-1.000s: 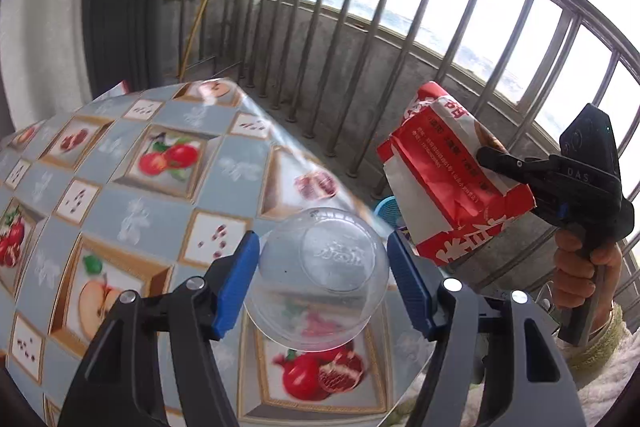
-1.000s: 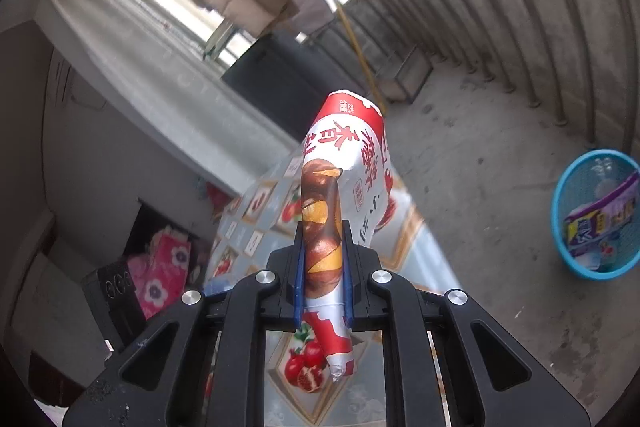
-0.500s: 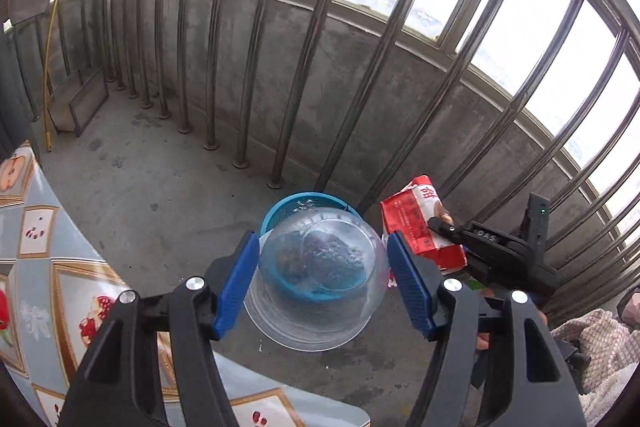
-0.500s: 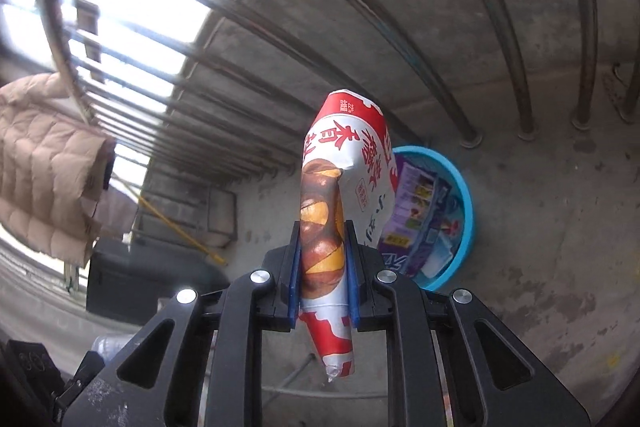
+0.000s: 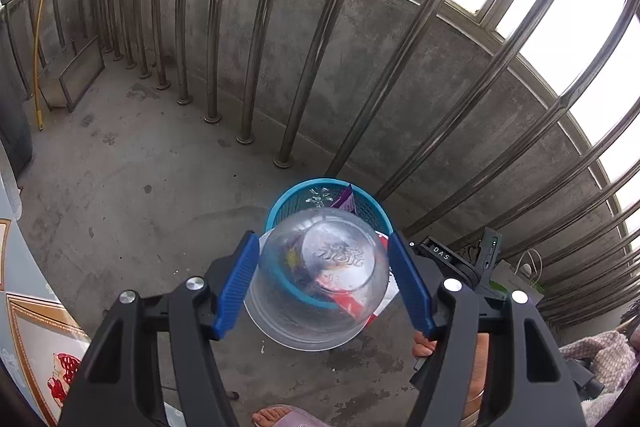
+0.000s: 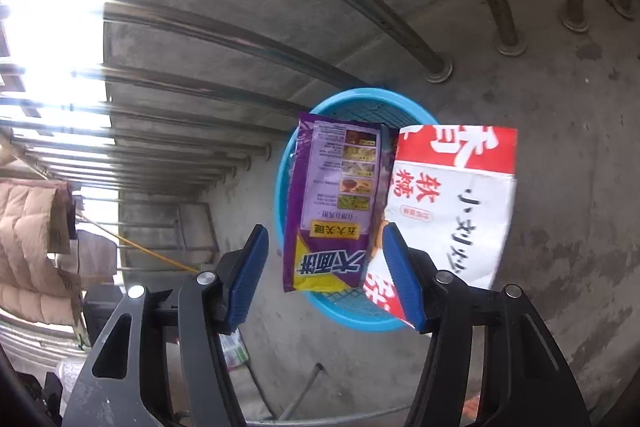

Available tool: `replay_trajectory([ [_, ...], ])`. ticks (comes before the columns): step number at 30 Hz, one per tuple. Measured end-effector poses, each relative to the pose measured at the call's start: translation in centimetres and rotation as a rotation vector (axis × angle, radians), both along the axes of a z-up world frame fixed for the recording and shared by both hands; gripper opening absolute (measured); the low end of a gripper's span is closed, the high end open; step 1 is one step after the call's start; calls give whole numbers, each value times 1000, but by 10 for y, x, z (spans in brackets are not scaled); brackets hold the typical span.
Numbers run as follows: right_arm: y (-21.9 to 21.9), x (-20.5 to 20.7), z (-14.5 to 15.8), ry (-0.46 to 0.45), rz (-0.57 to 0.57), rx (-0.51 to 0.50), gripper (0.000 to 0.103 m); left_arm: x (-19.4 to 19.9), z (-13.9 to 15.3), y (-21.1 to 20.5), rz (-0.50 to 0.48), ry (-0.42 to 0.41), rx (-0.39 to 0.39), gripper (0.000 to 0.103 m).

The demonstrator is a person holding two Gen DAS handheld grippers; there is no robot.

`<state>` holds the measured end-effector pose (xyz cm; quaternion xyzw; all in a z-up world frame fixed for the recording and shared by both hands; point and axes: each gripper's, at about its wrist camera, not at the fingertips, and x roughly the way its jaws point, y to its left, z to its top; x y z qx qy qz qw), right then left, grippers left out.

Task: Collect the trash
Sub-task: 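Carry the dome lid and candy bag over the blue wastebasket, then open both tools over the wastebasket, dropping lid and candy bag in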

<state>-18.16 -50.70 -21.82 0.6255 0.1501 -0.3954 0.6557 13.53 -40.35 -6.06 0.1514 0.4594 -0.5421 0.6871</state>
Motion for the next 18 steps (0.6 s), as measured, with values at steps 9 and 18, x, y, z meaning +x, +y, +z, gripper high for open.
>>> replay_trajectory([
  [9, 7, -33, 14, 105, 7, -55, 59, 1, -1, -1, 6, 19, -9, 64],
  [18, 20, -67, 11, 151, -23, -22, 59, -22, -35, -61, -88, 117, 59, 65],
])
